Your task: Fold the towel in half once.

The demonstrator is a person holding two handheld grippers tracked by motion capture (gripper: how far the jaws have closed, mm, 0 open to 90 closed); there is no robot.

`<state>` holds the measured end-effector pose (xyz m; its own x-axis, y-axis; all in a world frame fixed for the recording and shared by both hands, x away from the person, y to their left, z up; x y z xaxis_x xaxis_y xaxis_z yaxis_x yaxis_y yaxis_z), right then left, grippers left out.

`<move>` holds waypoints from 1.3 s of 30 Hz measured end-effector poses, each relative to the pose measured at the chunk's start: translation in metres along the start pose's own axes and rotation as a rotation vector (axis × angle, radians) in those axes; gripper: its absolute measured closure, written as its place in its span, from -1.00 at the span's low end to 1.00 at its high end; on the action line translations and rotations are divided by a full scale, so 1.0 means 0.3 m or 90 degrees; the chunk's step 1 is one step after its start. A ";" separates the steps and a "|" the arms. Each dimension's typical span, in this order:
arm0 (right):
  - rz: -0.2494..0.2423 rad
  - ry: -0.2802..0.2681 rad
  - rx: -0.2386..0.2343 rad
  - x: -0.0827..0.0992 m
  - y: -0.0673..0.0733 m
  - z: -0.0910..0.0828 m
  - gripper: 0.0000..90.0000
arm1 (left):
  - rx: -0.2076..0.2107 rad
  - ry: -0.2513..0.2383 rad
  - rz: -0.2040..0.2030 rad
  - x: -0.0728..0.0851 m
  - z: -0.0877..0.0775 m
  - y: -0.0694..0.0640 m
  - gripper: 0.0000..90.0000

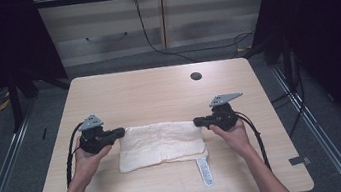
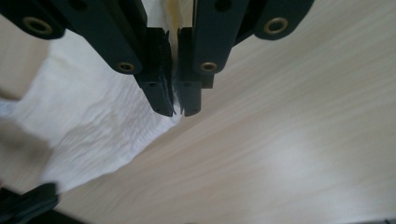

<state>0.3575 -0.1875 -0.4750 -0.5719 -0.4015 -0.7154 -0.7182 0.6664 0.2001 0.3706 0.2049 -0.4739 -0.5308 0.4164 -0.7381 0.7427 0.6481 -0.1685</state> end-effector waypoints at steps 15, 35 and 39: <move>-0.059 0.021 -0.056 0.081 0.135 -0.033 0.92 | -0.014 0.017 -0.010 0.026 0.026 -0.006 0.90; -0.094 0.138 -0.119 0.235 0.270 0.007 0.93 | -0.016 0.013 0.002 0.022 0.039 -0.038 0.91; -0.079 0.139 -0.106 0.219 0.240 0.031 0.94 | -0.016 -0.006 -0.007 0.007 0.036 -0.036 0.91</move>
Point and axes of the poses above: each handheld gripper's, and its own axes: z roughly forward along the jaws, x roughly out of its underside, y roughly to its left, the point moved 2 cm from there along z, roughly forward along the jaws, and after that the axes turned 8 degrees about y, right-handed, at the moved point
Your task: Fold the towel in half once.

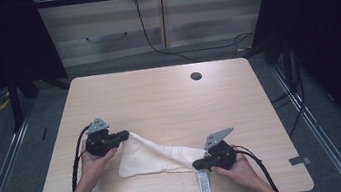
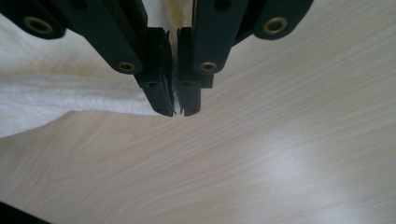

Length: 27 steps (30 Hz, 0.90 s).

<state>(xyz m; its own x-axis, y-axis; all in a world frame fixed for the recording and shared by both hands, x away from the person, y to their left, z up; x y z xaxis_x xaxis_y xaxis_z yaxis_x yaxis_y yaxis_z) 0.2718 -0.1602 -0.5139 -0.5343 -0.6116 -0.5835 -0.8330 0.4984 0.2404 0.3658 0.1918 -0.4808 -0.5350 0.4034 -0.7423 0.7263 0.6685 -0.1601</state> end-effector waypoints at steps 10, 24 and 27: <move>0.056 -0.002 0.062 -0.030 -0.121 -0.016 0.94 | 0.012 -0.034 0.027 -0.061 -0.013 -0.044 0.90; 0.093 -0.021 0.095 -0.044 -0.216 -0.026 0.95 | 0.031 -0.055 0.048 -0.086 -0.035 -0.073 0.91; 0.095 -0.021 0.097 -0.043 -0.213 -0.026 0.95 | 0.032 -0.051 0.062 -0.086 -0.047 -0.090 0.91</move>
Point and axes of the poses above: each handheld gripper's, and its own axes: z roughly forward along the jaws, x roughly out of its underside, y roughly to its left, the point moved 2 cm from there along z, roughly forward along the jaws, and after that the axes turned 8 degrees about y, right-handed, at the moved point
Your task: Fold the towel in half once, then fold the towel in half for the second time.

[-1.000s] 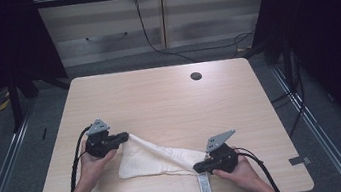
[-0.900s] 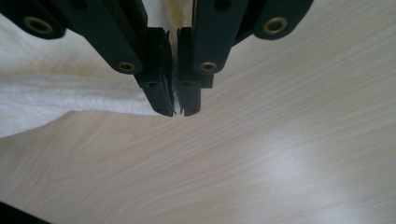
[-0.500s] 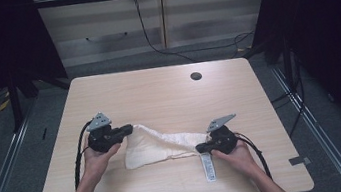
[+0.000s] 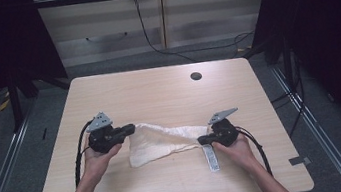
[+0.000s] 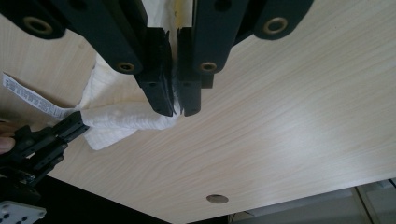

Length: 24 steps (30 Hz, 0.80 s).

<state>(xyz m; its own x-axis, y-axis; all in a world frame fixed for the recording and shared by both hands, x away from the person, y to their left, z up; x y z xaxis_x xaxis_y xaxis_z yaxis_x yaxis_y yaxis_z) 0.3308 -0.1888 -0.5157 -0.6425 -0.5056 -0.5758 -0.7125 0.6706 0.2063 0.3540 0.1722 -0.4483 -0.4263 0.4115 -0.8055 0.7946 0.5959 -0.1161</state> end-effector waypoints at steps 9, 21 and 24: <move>-0.001 0.000 0.007 0.001 0.003 0.000 0.95 | -0.009 0.043 0.046 0.041 -0.014 -0.040 0.91; 0.003 -0.007 0.000 0.005 -0.001 0.001 0.95 | 0.014 0.118 0.092 0.143 0.021 -0.107 0.90; 0.003 -0.007 0.003 0.006 0.001 0.001 0.95 | 0.013 0.133 0.100 0.161 0.030 -0.113 0.90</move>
Point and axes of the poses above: each handheld gripper's, and its own axes: z roughly forward along the jaws, x roughly out of its underside, y roughly to its left, the point moved 2 cm from there along z, roughly forward along the jaws, and after that the axes turned 8 degrees about y, right-handed, at the moved point
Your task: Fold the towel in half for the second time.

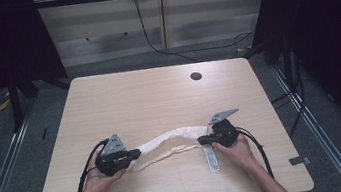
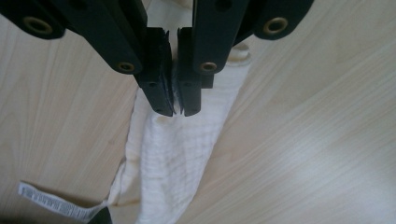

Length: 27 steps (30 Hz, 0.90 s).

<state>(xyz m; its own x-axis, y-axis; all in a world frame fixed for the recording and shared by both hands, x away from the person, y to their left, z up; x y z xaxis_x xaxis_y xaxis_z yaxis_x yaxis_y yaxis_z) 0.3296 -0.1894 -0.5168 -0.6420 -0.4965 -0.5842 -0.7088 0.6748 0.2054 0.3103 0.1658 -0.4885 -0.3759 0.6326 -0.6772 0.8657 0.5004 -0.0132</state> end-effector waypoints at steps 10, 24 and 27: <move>-0.006 -0.007 0.003 0.005 0.000 -0.001 0.95 | 0.007 0.041 0.001 0.054 0.027 -0.007 0.89; -0.004 -0.003 0.051 0.075 0.006 -0.077 0.93 | -0.014 0.044 0.016 0.057 0.046 0.023 0.89; -0.012 0.003 0.061 0.079 0.022 -0.080 0.93 | -0.018 0.041 0.008 0.058 0.047 0.029 0.89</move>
<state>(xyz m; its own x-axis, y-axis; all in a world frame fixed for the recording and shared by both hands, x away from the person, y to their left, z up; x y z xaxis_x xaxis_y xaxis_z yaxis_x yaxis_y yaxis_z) 0.3027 -0.2099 -0.5104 -0.6307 -0.5115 -0.5836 -0.6892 0.7148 0.1184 0.3159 0.1727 -0.5107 -0.3860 0.6753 -0.6284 0.8613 0.5078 0.0167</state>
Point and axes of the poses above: each handheld gripper's, and its own axes: z roughly forward along the jaws, x roughly out of its underside, y roughly to its left, the point moved 2 cm from there along z, roughly forward along the jaws, and after that the axes turned 8 degrees about y, right-handed, at the moved point
